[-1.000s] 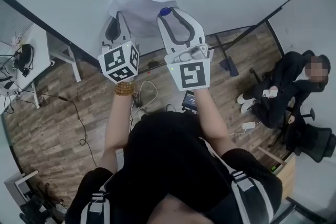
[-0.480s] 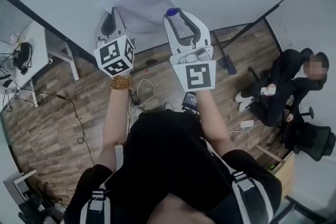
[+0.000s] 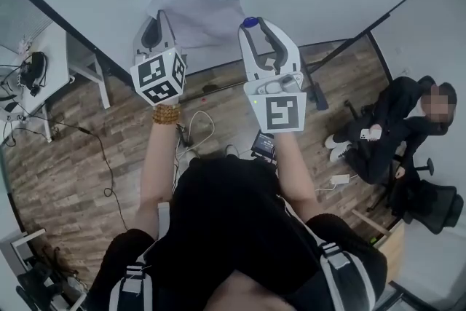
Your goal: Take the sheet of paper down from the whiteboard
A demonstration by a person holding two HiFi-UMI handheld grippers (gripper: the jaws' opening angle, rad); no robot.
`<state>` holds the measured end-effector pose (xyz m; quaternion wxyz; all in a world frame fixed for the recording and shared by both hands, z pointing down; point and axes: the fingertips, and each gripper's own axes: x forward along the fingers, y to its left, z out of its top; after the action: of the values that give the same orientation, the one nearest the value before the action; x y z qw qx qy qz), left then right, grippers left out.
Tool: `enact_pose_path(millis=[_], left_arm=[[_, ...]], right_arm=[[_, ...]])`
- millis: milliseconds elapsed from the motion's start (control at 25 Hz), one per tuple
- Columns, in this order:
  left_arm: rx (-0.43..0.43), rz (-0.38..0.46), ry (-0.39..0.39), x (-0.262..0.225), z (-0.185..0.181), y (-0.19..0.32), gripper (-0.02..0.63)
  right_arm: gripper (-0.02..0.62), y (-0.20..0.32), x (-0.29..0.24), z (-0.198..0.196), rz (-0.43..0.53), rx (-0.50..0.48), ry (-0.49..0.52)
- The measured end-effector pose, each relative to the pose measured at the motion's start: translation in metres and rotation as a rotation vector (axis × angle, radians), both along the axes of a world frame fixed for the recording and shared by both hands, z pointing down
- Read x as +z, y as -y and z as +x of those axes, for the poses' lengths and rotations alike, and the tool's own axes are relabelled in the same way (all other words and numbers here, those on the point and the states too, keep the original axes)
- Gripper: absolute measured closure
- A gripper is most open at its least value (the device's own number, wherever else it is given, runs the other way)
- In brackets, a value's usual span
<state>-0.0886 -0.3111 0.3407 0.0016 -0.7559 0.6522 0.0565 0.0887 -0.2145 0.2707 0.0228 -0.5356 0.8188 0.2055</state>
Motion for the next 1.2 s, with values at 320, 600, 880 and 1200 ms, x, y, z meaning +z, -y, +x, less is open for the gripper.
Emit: enact_pose_path(millis=[320, 600, 880, 1200], left_arm=[[-0.007, 0.031, 0.075, -0.008, -0.002, -0.031, 0.597], [-0.032, 0.040, 0.131, -0.009, -0.008, -0.058, 0.597], [-0.045, -0.016, 0.145, 0.017, -0.010, -0.078, 0.597], [-0.047, -0.056, 0.144, 0.032, -0.011, -0.095, 0.597]], right_arm=[[0.479, -0.003, -0.002, 0.005, 0.002, -0.002, 0.001], [0.479, -0.008, 0.004, 0.002, -0.008, -0.028, 0.033], [0.479, -0.020, 0.026, 0.005, -0.037, 0.004, 0.042], [0.479, -0.032, 0.037, 0.004, -0.045, 0.022, 0.085]])
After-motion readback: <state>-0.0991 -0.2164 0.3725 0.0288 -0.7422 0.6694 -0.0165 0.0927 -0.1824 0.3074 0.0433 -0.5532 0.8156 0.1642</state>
